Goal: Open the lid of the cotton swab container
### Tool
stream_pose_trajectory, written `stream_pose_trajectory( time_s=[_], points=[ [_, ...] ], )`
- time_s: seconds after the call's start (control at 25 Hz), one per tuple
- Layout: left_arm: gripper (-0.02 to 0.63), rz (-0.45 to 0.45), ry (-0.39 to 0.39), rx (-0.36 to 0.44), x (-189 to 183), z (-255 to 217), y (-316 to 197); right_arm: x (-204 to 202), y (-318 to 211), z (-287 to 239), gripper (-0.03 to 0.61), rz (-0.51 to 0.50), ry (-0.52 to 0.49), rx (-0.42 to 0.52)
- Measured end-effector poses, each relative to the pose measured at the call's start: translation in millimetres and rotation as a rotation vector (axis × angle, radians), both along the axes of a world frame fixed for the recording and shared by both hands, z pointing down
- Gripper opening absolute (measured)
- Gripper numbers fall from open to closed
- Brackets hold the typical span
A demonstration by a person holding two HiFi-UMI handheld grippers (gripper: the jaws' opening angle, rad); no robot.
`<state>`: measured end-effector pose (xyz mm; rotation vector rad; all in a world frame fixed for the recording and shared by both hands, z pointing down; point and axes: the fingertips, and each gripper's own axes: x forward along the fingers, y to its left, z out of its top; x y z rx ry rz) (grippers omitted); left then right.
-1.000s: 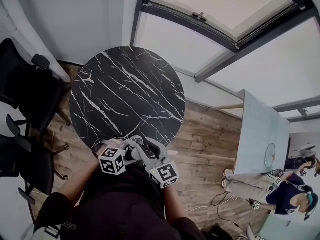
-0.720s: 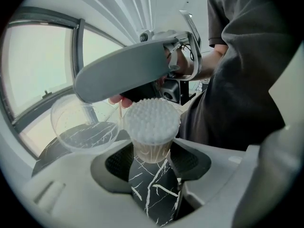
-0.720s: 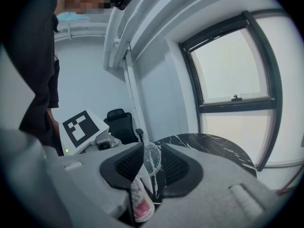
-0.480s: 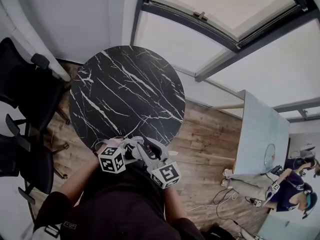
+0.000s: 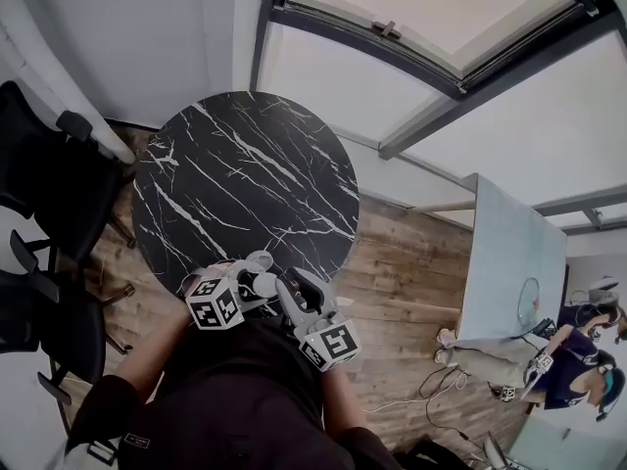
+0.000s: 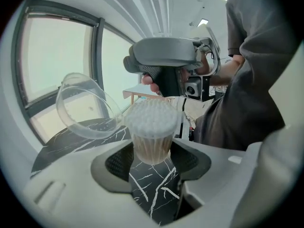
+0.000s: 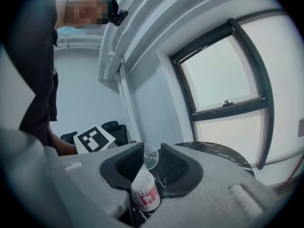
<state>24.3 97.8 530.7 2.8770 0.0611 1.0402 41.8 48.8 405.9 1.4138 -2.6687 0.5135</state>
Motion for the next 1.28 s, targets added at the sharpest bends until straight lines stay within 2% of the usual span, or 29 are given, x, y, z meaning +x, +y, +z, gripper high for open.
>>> stream_pose_trajectory(
  time_s=[0.24, 0.36, 0.52, 0.8, 1.04, 1.16, 1.28],
  points=[
    [0.25, -0.102, 0.034, 0.008, 2.1, -11.5, -23.1, 27.7, -11.2, -5.8, 0.095, 0.091, -0.032, 0.008],
    [0.252, -0.158, 0.081, 0.009, 3.5, -26.3, -34.6, 40.0, -17.0, -7.2, 0.089, 0.136, -0.021, 0.007],
    [0.252, -0.244, 0.145, 0.015, 3.4, -46.6, -49.0, 61.9, -22.7, -6.3, 0.001, 0.226, -0.029, 0.0],
    [0.252, -0.394, 0.183, 0.038, -1.2, -58.3, -69.8, 86.8, -24.7, -1.2, -0.001, 0.332, -0.035, -0.015],
    [0.253, -0.49, 0.23, 0.042, -3.5, -56.4, -76.2, 93.8, -16.5, 23.1, -0.002, 0.444, 0.048, -0.052],
    [0.253, -0.514, 0.245, 0.047, -3.9, -57.5, -77.0, 92.6, -11.1, 34.2, -0.003, 0.482, 0.075, -0.079],
    [0.253, -0.509, 0.245, 0.054, -3.3, -55.8, -76.1, 86.4, -7.5, 39.1, -0.003, 0.463, 0.043, -0.09]
  ],
)
